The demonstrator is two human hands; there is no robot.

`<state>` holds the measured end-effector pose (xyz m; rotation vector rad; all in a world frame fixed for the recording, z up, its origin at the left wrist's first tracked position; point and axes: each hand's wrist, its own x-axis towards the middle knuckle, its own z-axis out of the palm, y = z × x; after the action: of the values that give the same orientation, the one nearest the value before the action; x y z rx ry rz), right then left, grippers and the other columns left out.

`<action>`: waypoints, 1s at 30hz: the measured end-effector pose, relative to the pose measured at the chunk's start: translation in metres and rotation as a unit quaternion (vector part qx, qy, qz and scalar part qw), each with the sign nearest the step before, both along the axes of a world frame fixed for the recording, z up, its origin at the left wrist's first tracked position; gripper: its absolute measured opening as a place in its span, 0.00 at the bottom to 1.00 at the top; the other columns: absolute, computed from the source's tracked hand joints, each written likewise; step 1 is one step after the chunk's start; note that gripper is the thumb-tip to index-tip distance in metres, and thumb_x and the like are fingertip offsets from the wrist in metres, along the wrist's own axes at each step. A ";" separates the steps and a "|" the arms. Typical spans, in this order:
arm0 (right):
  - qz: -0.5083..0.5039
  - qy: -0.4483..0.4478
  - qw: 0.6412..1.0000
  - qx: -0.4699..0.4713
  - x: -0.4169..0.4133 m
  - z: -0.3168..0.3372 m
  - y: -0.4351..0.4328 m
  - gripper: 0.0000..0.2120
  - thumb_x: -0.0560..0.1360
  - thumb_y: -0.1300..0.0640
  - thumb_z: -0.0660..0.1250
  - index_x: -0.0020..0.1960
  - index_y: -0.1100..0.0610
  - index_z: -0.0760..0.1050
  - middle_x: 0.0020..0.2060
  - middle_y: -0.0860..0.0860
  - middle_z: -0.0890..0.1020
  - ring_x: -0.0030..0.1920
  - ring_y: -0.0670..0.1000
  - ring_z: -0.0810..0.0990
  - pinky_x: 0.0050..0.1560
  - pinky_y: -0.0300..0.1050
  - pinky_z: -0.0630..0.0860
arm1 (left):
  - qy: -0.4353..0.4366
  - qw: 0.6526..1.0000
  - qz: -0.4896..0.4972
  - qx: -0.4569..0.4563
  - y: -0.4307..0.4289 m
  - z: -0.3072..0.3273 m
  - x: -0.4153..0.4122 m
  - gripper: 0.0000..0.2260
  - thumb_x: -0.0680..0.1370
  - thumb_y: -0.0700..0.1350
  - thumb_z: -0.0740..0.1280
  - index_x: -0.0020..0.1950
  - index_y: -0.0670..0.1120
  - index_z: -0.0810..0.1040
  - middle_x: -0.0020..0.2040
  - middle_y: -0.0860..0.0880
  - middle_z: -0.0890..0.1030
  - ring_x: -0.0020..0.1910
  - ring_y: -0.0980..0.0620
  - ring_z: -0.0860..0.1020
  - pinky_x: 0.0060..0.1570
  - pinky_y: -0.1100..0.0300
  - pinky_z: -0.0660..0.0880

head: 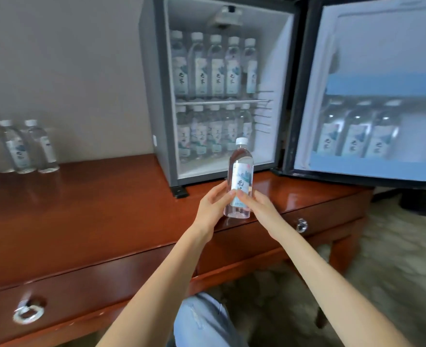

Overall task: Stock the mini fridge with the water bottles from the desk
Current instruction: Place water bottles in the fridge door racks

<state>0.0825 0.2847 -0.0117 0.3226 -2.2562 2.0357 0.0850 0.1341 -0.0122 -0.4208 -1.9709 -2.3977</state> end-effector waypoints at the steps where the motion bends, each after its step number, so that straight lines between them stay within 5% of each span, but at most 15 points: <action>1: -0.014 0.000 1.000 0.000 0.000 0.000 0.012 0.09 0.77 0.48 0.67 0.56 0.46 0.75 0.46 0.42 0.84 0.44 0.37 0.83 0.40 0.26 0.74 | 0.003 1.000 -0.014 -0.003 0.012 0.000 -0.006 0.19 0.76 0.45 0.70 0.67 0.51 0.75 0.61 0.50 0.81 0.60 0.49 0.79 0.65 0.47 0.73; 13: -0.146 0.006 0.988 0.046 -0.003 0.006 0.124 0.18 0.76 0.47 0.68 0.65 0.49 0.74 0.55 0.45 0.83 0.52 0.41 0.82 0.49 0.34 0.78 | 0.015 0.985 -0.170 -0.004 0.128 0.002 -0.049 0.20 0.77 0.44 0.68 0.70 0.49 0.73 0.62 0.49 0.80 0.61 0.47 0.79 0.66 0.45 0.71; 16: -0.168 0.012 0.984 0.054 -0.008 0.005 0.138 0.19 0.76 0.48 0.68 0.65 0.52 0.74 0.56 0.49 0.83 0.55 0.47 0.82 0.56 0.44 0.78 | 0.015 0.980 -0.197 0.003 0.142 0.002 -0.058 0.19 0.77 0.44 0.68 0.68 0.50 0.73 0.61 0.49 0.81 0.61 0.49 0.79 0.63 0.50 0.74; 20: -0.182 0.006 0.982 0.056 -0.014 0.006 0.152 0.18 0.76 0.49 0.69 0.64 0.52 0.75 0.56 0.49 0.83 0.54 0.48 0.82 0.54 0.43 0.79 | 0.010 0.973 -0.232 0.019 0.156 0.002 -0.069 0.21 0.72 0.49 0.71 0.65 0.53 0.75 0.58 0.50 0.82 0.58 0.51 0.80 0.52 0.61 0.78; 25: -0.201 -0.005 0.978 0.054 -0.018 0.006 0.166 0.23 0.74 0.48 0.71 0.66 0.54 0.75 0.56 0.49 0.83 0.53 0.47 0.83 0.56 0.46 0.80 | 0.008 0.962 -0.271 0.019 0.168 0.004 -0.083 0.22 0.74 0.49 0.71 0.67 0.52 0.74 0.60 0.49 0.82 0.58 0.49 0.81 0.49 0.62 0.79; 30: -0.220 0.007 0.974 0.058 -0.023 0.002 0.173 0.19 0.75 0.53 0.71 0.64 0.56 0.75 0.57 0.51 0.82 0.53 0.48 0.83 0.55 0.45 0.80 | 0.041 0.982 -0.181 0.034 0.187 0.007 -0.090 0.17 0.81 0.44 0.62 0.70 0.51 0.72 0.56 0.46 0.83 0.52 0.50 0.83 0.41 0.64 0.79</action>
<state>0.0600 0.4574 -0.0100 -0.1477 -2.1960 1.6750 -0.0051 0.3208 -0.0049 -0.9330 -1.9117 -2.5867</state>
